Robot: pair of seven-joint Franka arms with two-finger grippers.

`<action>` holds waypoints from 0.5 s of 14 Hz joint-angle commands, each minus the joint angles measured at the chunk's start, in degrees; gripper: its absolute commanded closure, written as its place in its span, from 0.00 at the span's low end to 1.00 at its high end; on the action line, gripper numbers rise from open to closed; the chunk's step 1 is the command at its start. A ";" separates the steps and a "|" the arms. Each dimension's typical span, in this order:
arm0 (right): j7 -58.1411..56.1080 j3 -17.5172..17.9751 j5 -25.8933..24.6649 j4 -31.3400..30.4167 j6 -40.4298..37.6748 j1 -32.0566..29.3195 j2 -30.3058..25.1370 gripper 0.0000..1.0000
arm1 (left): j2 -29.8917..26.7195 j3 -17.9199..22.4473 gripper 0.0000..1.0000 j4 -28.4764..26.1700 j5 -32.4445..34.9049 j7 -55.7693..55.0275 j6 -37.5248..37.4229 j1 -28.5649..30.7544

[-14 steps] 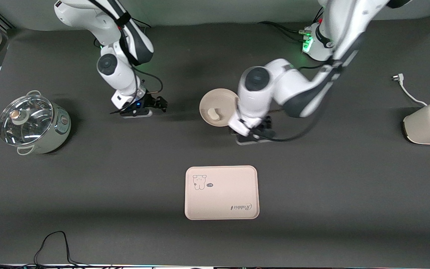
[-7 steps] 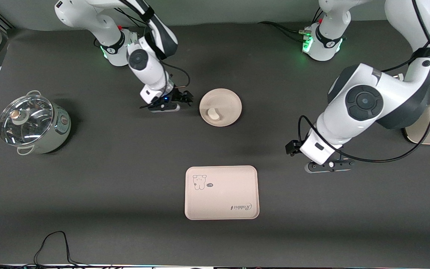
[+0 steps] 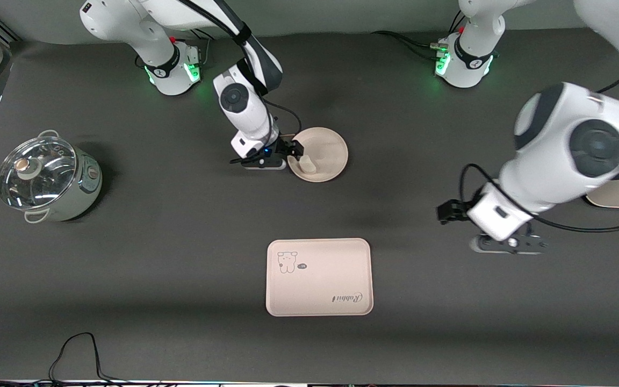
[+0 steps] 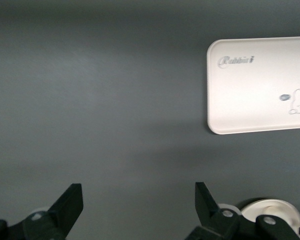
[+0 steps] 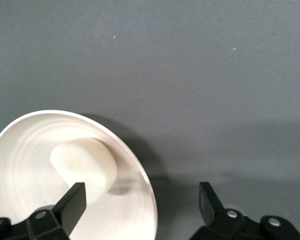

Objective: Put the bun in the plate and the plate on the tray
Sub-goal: 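Withdraw the left gripper while the right gripper moves to the plate rim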

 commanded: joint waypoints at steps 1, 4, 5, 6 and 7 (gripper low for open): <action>1.26 -0.39 0.60 1.45 0.44 0.71 1.58 0.00 | -4.60 6.20 0.00 -0.17 -3.56 9.57 -2.68 -1.00; 1.18 -0.30 0.60 0.84 0.36 0.71 2.03 0.00 | -9.60 16.28 0.00 -0.96 -6.64 15.99 -6.90 -5.63; 1.18 -0.30 0.51 0.40 0.01 1.41 2.02 0.00 | -11.80 20.59 0.00 -2.44 -7.87 17.75 -7.69 -8.44; 1.18 -0.30 0.60 -0.21 0.00 1.85 1.94 0.00 | -14.25 23.41 0.00 -4.55 -9.36 19.16 -7.88 -9.60; 1.18 -0.30 0.60 -0.31 0.00 1.94 2.02 0.00 | -16.37 24.14 0.00 -6.31 -9.81 21.09 -8.05 -9.35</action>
